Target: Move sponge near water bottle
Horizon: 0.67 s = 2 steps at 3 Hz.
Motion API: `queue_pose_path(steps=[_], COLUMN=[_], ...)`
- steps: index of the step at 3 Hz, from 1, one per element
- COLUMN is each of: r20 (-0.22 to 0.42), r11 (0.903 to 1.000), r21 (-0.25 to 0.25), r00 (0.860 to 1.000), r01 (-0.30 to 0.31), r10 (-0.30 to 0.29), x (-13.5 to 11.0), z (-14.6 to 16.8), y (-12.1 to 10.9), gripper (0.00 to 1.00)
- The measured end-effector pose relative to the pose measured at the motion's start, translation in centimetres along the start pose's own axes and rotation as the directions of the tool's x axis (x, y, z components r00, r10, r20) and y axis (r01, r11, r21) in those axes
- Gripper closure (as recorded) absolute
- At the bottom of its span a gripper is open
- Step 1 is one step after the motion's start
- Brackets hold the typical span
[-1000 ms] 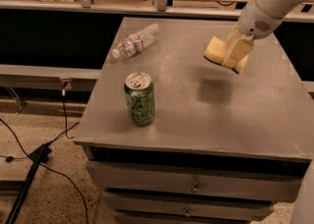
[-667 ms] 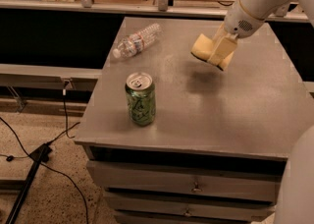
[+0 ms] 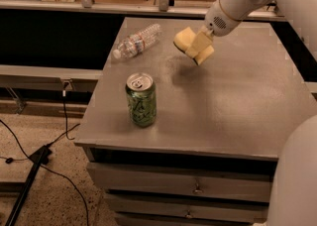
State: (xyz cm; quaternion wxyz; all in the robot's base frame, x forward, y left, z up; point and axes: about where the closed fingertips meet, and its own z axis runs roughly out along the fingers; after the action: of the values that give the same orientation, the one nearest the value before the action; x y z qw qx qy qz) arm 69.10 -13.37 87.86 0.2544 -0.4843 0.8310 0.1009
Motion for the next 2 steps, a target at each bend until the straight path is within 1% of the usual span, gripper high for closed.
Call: queue_pose_path(steps=[1,2], r20=[0.012,-0.012], r11=[0.9991,0.9999], r21=[-0.005,0.009], r00=[0.999,1.000], r01=[-0.042,-0.010], r10=[0.042,0.010], x=[-2.2,-4.0], z=[0.8,1.9], y=[0.4,1.1], gripper=[1.00,0.83])
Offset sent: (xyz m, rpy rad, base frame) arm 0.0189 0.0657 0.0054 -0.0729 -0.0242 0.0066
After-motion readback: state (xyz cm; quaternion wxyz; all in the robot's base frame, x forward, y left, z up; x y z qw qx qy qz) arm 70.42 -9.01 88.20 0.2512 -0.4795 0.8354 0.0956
